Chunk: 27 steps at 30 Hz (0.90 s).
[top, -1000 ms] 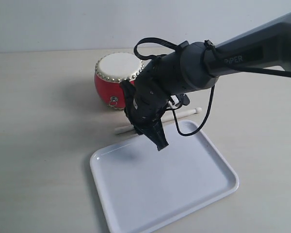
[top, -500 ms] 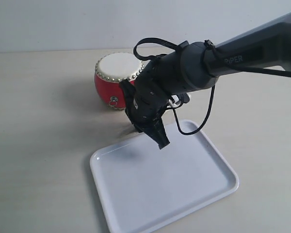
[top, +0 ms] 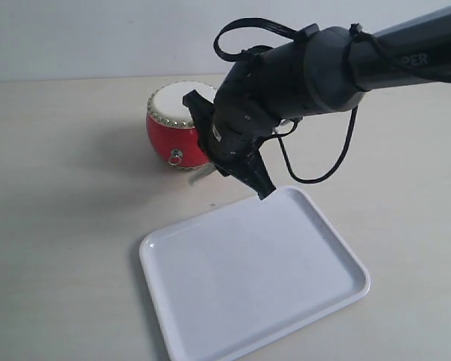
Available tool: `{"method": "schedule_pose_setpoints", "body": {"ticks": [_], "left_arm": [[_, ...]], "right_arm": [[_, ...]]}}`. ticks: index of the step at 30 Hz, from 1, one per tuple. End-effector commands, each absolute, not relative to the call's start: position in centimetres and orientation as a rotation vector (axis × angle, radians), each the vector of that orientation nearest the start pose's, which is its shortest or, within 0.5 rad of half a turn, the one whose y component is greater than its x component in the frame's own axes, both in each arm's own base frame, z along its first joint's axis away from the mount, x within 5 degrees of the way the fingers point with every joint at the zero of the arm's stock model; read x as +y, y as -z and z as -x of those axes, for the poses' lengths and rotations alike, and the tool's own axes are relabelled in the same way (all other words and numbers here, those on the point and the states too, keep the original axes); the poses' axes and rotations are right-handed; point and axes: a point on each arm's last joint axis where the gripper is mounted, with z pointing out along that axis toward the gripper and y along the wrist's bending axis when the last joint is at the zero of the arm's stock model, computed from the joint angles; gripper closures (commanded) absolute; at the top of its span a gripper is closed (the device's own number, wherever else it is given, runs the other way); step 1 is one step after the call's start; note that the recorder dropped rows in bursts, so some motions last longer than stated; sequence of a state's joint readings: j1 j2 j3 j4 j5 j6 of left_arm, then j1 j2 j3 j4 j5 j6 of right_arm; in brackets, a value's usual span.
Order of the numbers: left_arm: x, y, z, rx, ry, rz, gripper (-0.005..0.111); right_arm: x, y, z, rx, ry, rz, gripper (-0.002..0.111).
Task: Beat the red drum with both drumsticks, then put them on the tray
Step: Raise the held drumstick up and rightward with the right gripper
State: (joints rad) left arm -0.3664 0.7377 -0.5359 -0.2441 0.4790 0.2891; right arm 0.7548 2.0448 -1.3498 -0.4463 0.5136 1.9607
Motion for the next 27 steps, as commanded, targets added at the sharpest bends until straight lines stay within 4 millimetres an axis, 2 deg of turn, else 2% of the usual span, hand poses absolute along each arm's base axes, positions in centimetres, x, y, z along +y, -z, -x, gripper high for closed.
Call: {"method": "schedule_pose_setpoints", "body": {"ticks": [1,9,11,12,17,21,27], "left_arm": [[-6.2,-28.6,-13.0,2.084,0.303,-0.525,0.107],[-6.2,-28.6,-13.0,2.088,0.304,-0.527,0.107],[-6.2,-28.4,-12.9,2.102,0.301,-0.536,0.107],[-6.2,-28.4,-12.9,2.111,0.302,-0.539,0.107],[-6.4,-28.4,-13.4,2.144,0.299,-0.554,0.107],[-7.0,-28.7,-14.7,2.209,0.3,-0.579,0.107],[-8.3,-28.1,-18.1,2.378,0.278,-0.647,0.107]], "right_arm": [[27.3,-17.5,-32.1,2.462,-0.503,-0.998,0.108],[25.8,-20.5,-31.6,2.541,-0.334,-0.57,0.108],[25.3,-21.3,-31.7,2.569,-0.313,-0.417,0.108],[24.9,-21.9,-31.7,2.588,-0.301,-0.281,0.108],[22.1,-24.7,-31.6,2.676,-0.224,0.103,0.108],[20.5,-27.0,-30.6,2.747,-0.053,0.467,0.108],[19.6,-29.1,-29.1,2.763,0.012,0.733,0.108]]}}
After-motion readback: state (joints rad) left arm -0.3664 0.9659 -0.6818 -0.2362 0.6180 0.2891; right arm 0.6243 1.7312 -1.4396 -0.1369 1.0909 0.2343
